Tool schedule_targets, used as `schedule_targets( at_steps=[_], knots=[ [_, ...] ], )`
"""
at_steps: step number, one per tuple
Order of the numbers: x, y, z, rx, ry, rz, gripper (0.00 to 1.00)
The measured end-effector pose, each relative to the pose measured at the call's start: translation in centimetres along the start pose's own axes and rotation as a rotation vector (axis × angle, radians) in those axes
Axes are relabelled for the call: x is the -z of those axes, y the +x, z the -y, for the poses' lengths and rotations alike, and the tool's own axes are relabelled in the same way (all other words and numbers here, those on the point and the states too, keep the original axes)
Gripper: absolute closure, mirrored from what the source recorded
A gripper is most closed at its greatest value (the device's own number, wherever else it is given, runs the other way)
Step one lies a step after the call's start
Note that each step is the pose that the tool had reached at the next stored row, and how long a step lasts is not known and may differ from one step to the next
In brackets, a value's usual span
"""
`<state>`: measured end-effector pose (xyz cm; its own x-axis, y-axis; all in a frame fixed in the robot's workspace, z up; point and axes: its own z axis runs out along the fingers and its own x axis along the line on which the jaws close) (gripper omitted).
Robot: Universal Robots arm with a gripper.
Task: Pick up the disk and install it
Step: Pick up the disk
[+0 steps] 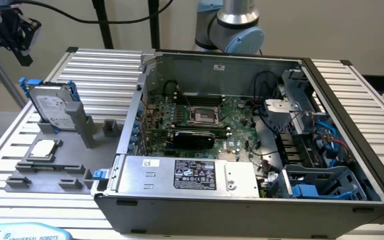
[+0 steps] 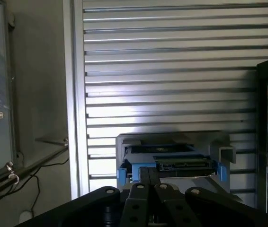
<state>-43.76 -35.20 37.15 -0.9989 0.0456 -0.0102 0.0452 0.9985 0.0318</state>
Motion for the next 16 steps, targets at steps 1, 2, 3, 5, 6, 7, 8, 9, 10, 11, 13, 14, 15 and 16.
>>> schedule_targets(
  at_steps=[1, 2, 3, 5, 6, 7, 8, 9, 10, 11, 13, 14, 15, 16],
  knots=[
    [0.00, 0.00, 0.00, 0.000, 0.0000, 0.0000, 0.89],
    [0.00, 0.00, 0.00, 0.000, 0.0000, 0.0000, 0.89],
    [0.00, 0.00, 0.00, 0.000, 0.0000, 0.0000, 0.89],
    [0.00, 0.00, 0.00, 0.000, 0.0000, 0.0000, 0.89],
    [0.00, 0.00, 0.00, 0.000, 0.0000, 0.0000, 0.89],
    [0.00, 0.00, 0.00, 0.000, 0.0000, 0.0000, 0.89],
    [0.00, 0.00, 0.00, 0.000, 0.0000, 0.0000, 0.89],
    [0.00, 0.00, 0.00, 0.000, 0.0000, 0.0000, 0.89],
    [0.00, 0.00, 0.00, 0.000, 0.0000, 0.0000, 0.89],
    [0.00, 0.00, 0.00, 0.000, 0.0000, 0.0000, 0.89],
    [0.00, 0.00, 0.00, 0.007, -0.0001, -0.0003, 0.89],
    [0.00, 0.00, 0.00, 0.020, -0.0001, -0.0007, 0.89],
    [-0.01, 0.00, 0.00, 0.039, -0.0004, -0.0012, 0.89],
    [-0.01, 0.00, 0.00, 0.057, -0.0005, -0.0017, 0.89]
  ],
)
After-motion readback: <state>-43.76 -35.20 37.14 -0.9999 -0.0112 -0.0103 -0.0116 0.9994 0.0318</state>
